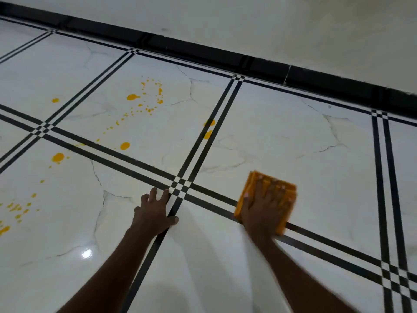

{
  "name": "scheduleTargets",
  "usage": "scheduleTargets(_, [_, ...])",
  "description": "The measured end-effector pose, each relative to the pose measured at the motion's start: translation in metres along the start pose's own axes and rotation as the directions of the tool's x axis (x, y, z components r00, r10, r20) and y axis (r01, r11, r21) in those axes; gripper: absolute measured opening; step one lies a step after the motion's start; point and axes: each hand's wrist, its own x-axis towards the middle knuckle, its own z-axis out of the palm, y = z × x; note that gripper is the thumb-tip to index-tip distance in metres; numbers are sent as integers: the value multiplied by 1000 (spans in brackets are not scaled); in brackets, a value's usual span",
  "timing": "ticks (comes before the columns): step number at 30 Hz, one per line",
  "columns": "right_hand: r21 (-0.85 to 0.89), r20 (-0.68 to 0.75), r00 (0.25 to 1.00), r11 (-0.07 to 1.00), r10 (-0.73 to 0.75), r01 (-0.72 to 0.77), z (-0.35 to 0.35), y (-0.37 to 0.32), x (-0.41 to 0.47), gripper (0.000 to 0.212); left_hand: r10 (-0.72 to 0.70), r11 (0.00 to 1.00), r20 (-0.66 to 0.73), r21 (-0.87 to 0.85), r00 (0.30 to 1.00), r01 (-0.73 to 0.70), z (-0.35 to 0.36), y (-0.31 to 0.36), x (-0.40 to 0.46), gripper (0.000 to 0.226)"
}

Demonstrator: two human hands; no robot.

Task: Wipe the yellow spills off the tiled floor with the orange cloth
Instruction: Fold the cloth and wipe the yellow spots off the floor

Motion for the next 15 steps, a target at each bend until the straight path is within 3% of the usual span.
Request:
scheduleTargets(1, [32,29,991,991,-131,130,6,-29,-21,68,-1,1000,2,-8,1000,1,-2,0,1,97])
scheduleTargets(3, [42,127,902,910,-413,412,20,-73,-44,68,17,1000,24,-4,1000,-17,-5,-7,1,93])
scheduleTargets(5, [61,171,822,838,-544,542,22,-75,-30,68,33,999,47,-4,998,-33,-8,-17,0,91])
scheduleTargets(7, [22,127,878,886,-461,462,20,-37,-19,67,37,999,69,-7,997,-37,-9,-22,-2,94])
scheduleTargets(10, [-24,5,996,996,-88,88,0,36,-21,67,27,1000,108,-16,994,-25,-8,-18,-4,97])
scheduleTargets(12, [12,21,983,983,182,-182,-9,34,-39,71,5,1000,110,26,994,-8,-9,-8,-2,94])
scheduleTargets(14, [46,42,979,979,198,-200,-6,-13,-57,73,-1,999,85,40,996,-2,-14,-4,0,86])
scheduleTargets(15, [63,64,994,994,85,-89,-1,-36,-57,73,5,999,88,49,996,-9,-16,1,3,82])
